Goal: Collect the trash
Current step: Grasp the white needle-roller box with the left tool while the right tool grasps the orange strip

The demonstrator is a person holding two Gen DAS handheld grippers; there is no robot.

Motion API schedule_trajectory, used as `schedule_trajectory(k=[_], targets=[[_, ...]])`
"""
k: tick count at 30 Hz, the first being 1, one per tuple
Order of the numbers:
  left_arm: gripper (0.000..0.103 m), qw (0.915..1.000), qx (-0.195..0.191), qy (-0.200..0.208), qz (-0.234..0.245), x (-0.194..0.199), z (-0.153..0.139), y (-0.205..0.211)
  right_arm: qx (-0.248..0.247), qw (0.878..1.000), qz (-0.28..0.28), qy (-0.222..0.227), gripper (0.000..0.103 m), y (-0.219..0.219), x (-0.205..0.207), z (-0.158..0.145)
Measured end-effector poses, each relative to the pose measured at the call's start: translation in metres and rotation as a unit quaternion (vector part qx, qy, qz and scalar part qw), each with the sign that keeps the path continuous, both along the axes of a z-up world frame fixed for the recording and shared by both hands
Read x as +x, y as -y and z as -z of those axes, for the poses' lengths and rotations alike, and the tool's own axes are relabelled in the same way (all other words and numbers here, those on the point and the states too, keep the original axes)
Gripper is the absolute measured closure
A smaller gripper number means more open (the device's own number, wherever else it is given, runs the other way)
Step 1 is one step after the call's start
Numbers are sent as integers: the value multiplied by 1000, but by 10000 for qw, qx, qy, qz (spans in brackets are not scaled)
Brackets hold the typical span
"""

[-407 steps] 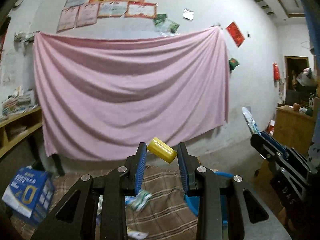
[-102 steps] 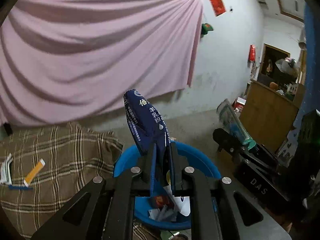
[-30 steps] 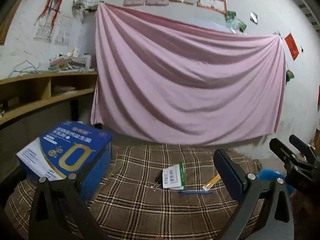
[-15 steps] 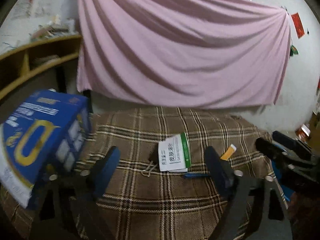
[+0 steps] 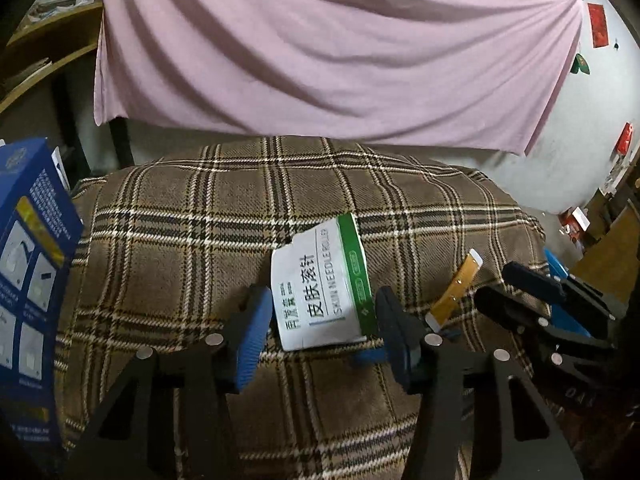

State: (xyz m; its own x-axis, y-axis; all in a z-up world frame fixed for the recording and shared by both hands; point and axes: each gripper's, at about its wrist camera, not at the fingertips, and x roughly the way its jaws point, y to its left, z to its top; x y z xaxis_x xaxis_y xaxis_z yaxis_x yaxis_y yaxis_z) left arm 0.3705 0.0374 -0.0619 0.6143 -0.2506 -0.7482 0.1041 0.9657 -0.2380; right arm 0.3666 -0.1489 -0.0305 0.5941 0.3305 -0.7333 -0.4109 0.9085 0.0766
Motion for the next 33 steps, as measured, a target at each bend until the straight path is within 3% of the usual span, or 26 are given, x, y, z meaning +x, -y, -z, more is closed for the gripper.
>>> schedule_trajectory(k=[12, 17, 18, 20, 26, 33], targets=[[59, 9999, -114, -47, -2, -1, 0, -12, 314, 9982, -2, -513, 54, -3, 22, 13], [60, 9998, -192, 7, 55, -10, -1, -17, -15, 9986, -100, -528, 55, -17, 26, 18], [60, 9998, -190, 8, 69, -11, -1, -18, -62, 9985, -120, -525, 56, -18, 26, 19], [60, 9998, -190, -8, 84, -14, -3, -17, -181, 9985, -167, -491, 70, -21, 25, 20], [60, 9996, -268, -59, 101, -22, -7, -15, -246, 9982, -310, -456, 90, -19, 22, 21], [60, 9986, -519, -55, -21, -39, -14, -16, -190, 9980, -500, -343, 98, -15, 8, 16]])
